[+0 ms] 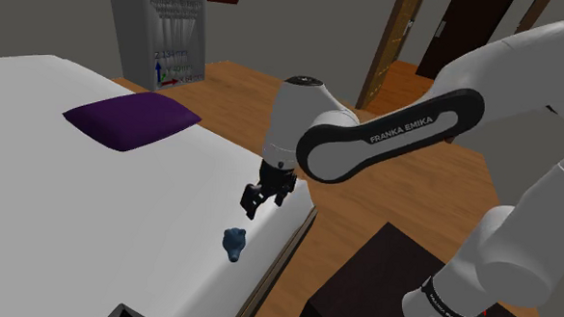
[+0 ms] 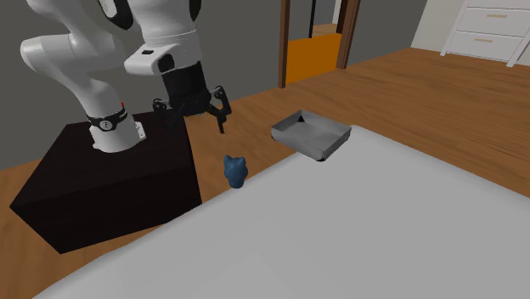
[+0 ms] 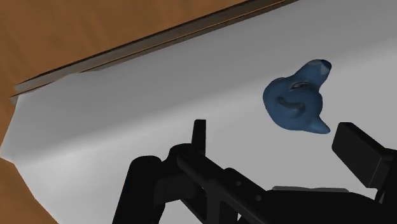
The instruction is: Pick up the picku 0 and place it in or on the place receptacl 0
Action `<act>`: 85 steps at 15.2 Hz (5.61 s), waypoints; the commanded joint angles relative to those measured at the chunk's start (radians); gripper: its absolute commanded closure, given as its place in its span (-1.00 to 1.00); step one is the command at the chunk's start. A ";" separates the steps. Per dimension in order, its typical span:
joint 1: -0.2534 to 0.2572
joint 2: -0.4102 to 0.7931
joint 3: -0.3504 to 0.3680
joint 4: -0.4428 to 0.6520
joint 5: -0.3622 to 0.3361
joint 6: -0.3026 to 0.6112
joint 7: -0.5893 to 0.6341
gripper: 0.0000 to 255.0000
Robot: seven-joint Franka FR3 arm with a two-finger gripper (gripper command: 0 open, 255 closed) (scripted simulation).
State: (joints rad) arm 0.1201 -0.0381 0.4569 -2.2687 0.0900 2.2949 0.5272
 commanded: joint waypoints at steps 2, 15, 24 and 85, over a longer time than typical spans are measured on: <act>0.018 0.117 0.019 0.062 -0.059 0.053 0.072 -1.00; 0.070 0.310 0.001 0.127 -0.176 0.170 0.176 -1.00; 0.070 0.310 0.001 0.127 -0.175 0.170 0.176 1.00; 0.561 0.647 0.100 0.909 -0.420 -0.304 0.696 -1.00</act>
State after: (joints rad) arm 0.6807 0.6165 0.5544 -1.3323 -0.3218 1.9657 1.2329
